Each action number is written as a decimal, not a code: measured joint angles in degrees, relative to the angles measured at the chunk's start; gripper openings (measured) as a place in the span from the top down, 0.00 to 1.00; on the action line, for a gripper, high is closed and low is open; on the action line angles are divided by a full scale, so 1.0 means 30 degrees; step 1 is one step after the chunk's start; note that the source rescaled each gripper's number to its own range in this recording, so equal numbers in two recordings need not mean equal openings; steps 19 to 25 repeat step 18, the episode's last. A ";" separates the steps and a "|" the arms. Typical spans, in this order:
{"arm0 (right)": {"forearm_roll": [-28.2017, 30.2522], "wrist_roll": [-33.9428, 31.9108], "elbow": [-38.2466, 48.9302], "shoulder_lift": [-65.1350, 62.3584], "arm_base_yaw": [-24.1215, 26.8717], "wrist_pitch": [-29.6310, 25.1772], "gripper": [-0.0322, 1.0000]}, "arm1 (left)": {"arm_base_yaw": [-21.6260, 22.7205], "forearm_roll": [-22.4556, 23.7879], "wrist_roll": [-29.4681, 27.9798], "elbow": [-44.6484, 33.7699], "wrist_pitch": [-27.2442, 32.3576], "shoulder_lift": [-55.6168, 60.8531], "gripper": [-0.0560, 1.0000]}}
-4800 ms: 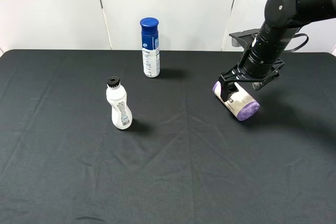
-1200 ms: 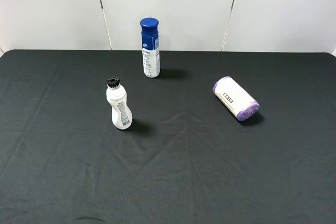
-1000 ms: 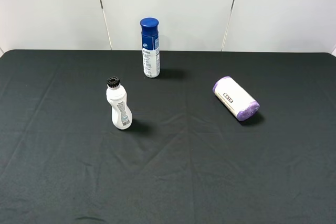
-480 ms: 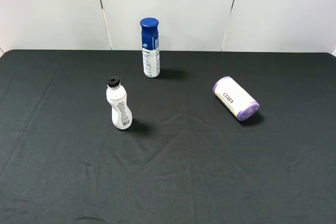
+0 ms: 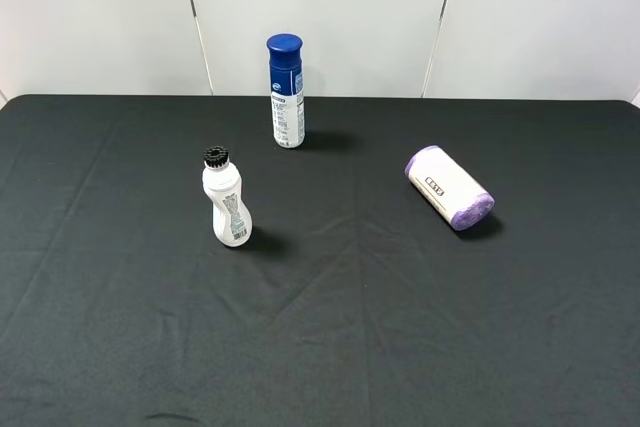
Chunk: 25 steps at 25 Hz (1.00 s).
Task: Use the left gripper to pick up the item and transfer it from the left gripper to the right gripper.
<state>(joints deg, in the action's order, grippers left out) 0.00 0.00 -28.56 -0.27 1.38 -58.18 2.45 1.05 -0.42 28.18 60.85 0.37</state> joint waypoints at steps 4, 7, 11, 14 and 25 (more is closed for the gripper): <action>0.0000 0.0000 0.0000 0.0000 0.0000 0.0000 0.00 | 0.0000 0.0000 0.0000 0.0000 0.0000 0.0000 0.00; 0.0000 0.0000 0.0000 0.0000 0.0000 0.0000 0.00 | 0.0000 0.0000 0.0000 0.0000 0.0000 0.0000 0.00; 0.0000 0.0000 0.0000 0.0000 0.0000 0.0000 0.00 | 0.0000 0.0000 0.0000 0.0000 0.0000 0.0000 0.00; 0.0000 0.0000 0.0000 0.0000 0.0000 0.0000 0.00 | 0.0000 0.0000 0.0000 0.0000 0.0000 0.0000 0.00; 0.0000 0.0000 0.0000 0.0000 0.0000 0.0000 0.00 | 0.0000 0.0000 0.0019 0.0000 0.0000 0.0000 0.00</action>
